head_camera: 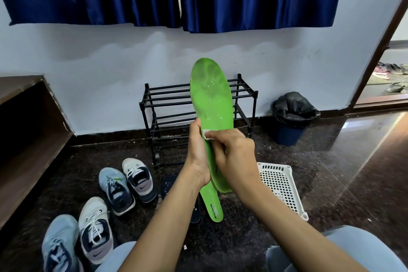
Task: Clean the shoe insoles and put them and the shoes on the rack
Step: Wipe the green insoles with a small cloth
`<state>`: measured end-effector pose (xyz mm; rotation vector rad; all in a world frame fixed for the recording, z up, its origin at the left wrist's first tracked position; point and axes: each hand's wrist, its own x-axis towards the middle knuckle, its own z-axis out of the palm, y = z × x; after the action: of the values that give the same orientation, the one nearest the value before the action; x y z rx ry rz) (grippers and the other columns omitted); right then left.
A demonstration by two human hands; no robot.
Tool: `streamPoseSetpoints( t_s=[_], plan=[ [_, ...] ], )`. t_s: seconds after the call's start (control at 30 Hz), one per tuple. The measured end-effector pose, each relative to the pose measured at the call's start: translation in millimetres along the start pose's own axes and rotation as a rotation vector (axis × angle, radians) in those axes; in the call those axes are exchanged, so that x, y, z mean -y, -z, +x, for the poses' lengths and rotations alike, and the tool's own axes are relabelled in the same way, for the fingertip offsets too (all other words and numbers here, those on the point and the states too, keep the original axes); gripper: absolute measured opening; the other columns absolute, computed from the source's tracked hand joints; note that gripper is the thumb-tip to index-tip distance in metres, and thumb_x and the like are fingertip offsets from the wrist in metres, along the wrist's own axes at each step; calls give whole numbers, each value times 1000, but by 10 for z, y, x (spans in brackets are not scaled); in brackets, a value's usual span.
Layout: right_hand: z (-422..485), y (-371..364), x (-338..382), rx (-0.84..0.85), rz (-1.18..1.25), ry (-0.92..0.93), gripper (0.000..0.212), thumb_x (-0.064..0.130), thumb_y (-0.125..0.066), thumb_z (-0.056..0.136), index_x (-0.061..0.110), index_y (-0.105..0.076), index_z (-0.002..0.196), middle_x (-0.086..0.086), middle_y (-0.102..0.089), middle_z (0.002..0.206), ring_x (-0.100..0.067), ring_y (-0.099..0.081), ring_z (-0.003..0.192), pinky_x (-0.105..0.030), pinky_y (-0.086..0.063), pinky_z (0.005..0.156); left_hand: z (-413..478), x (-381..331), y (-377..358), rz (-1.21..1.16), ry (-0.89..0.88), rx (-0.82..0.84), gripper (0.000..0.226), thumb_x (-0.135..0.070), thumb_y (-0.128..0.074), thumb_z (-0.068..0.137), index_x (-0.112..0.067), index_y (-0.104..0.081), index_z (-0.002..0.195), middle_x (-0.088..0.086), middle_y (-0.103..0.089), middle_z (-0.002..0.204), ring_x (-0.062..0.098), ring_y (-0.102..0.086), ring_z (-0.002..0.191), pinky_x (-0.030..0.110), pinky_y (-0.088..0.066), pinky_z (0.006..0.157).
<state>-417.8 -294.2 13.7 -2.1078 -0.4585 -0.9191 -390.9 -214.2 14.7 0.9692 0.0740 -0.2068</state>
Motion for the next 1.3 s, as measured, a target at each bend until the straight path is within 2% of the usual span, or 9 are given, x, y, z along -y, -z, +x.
streamPoseSetpoints(
  t_s=[0.13, 0.27, 0.43, 0.5, 0.6, 0.7, 0.87, 1.13, 1.3],
  plan=[
    [-43, -9, 10, 39, -29, 30, 23, 2, -57, 72, 8, -75, 86, -7, -72, 81, -25, -66, 77, -25, -44, 78, 7, -27, 21, -8, -4, -11, 70, -57, -25, 96, -4, -70, 99, 16, -71, 95, 25, -68, 82, 31, -54, 77],
    [90, 21, -57, 2, -45, 17, 21, 2, -58, 73, 8, -75, 85, -7, -72, 79, -26, -65, 74, -23, -43, 74, -17, 48, -29, -29, -32, 20, 58, -52, -26, 98, -14, -68, 87, 5, -71, 81, 18, -67, 77, 28, -52, 70],
    [-27, 11, -41, 4, 11, -12, 25, 2, -57, 73, 9, -75, 89, -6, -73, 83, -23, -67, 79, -23, -46, 83, -4, 6, -6, -37, -18, 14, 67, -54, -27, 97, -14, -74, 69, 6, -70, 74, 18, -68, 68, 28, -51, 67],
    [-65, 8, -28, 23, 7, -11, 25, 2, -57, 72, 9, -75, 88, -6, -73, 83, -23, -67, 79, -30, -49, 85, 0, -21, -2, -32, -21, 22, 70, -55, -27, 96, -11, -75, 71, 11, -70, 79, 21, -68, 70, 30, -52, 70],
    [15, 14, -49, 20, -33, 14, 24, 0, -58, 70, 7, -75, 84, -7, -72, 79, -26, -66, 75, -24, -45, 78, -5, 16, -13, -28, -47, 15, 66, -53, -26, 97, -15, -73, 71, 5, -70, 73, 16, -67, 66, 26, -51, 65],
    [90, 19, -66, -1, -69, 5, 24, 0, -58, 68, 7, -75, 84, -7, -72, 77, -27, -66, 72, -23, -43, 73, -32, 30, -39, -16, -44, 15, 59, -53, -26, 97, -14, -69, 85, 4, -71, 77, 16, -68, 71, 28, -51, 68],
    [-23, -12, -56, 18, -64, 15, 24, 1, -58, 70, 7, -75, 85, -9, -72, 77, -27, -66, 72, -27, -50, 79, -10, -29, -8, -25, -35, 21, 69, -54, -26, 97, -12, -75, 71, 8, -70, 75, 18, -67, 67, 27, -52, 66],
    [115, 1, -103, 24, -118, 5, 23, 1, -57, 71, 6, -75, 85, -10, -70, 77, -28, -63, 72, -23, -39, 71, -31, 5, -43, -30, -43, 32, 59, -52, -26, 97, -13, -69, 85, 5, -71, 78, 17, -68, 72, 29, -52, 69],
    [0, -12, -126, 48, -126, -14, 23, 5, -56, 73, 7, -75, 86, -10, -70, 77, -28, -63, 72, -24, -41, 71, 3, -20, -25, -31, -21, 35, 65, -54, -28, 96, -10, -73, 81, 11, -71, 81, 22, -68, 74, 31, -53, 72]
  ],
)
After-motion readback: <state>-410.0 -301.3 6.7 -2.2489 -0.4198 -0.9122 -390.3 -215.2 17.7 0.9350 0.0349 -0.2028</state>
